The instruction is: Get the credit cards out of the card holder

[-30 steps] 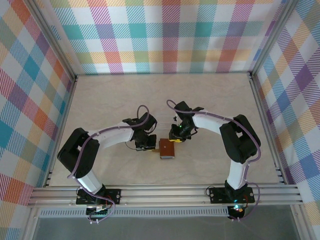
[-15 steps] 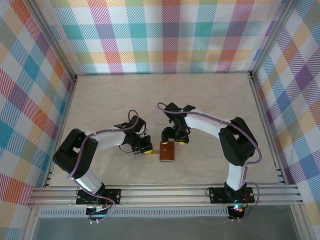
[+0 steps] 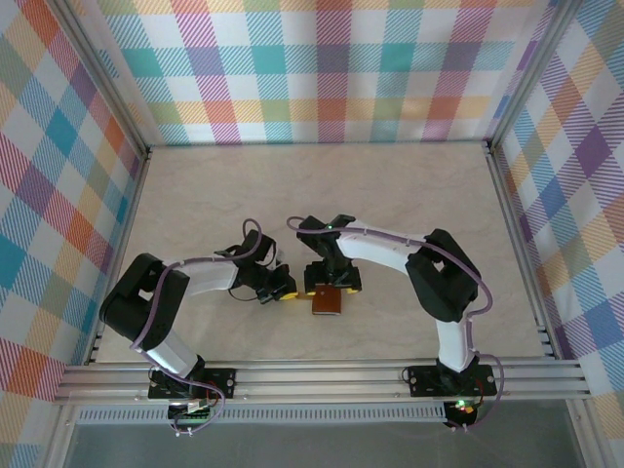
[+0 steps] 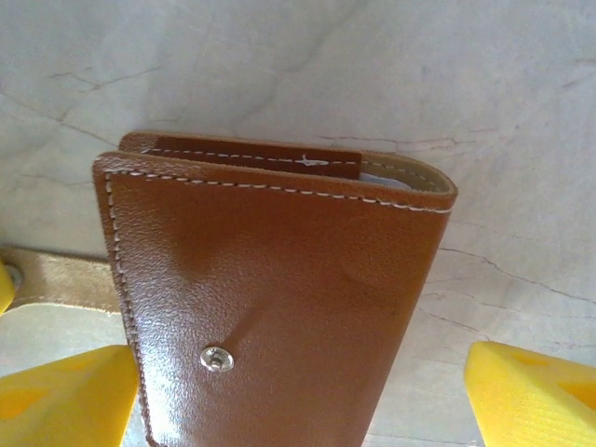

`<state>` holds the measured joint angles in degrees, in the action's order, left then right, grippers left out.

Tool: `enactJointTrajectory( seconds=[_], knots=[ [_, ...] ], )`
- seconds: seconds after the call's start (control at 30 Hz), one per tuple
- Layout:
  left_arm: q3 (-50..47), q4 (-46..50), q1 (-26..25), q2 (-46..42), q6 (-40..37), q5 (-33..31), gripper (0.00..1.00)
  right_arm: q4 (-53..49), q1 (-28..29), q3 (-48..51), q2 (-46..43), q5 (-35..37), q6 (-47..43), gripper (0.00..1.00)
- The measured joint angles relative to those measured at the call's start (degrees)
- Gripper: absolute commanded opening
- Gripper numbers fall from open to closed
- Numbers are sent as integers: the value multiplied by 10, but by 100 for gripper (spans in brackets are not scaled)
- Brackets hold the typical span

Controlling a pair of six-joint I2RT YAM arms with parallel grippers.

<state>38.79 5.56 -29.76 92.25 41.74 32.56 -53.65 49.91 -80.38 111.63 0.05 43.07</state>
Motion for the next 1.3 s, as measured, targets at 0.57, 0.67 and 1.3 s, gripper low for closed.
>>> enactJointTrajectory(
  seconds=[0.57, 0.67, 1.3],
  knots=[
    [-16, -30, 1, -4, 9, 6, 1, 13, 18, 0, 20, 13, 45, 91],
    [-16, -30, 1, -4, 9, 6, 1, 8, 18, 0, 20, 21, 45, 90],
    [-5, -10, -1, -4, -4, -5, 0, -2, 14, 30, -38, 38, 43, 80]
  ],
)
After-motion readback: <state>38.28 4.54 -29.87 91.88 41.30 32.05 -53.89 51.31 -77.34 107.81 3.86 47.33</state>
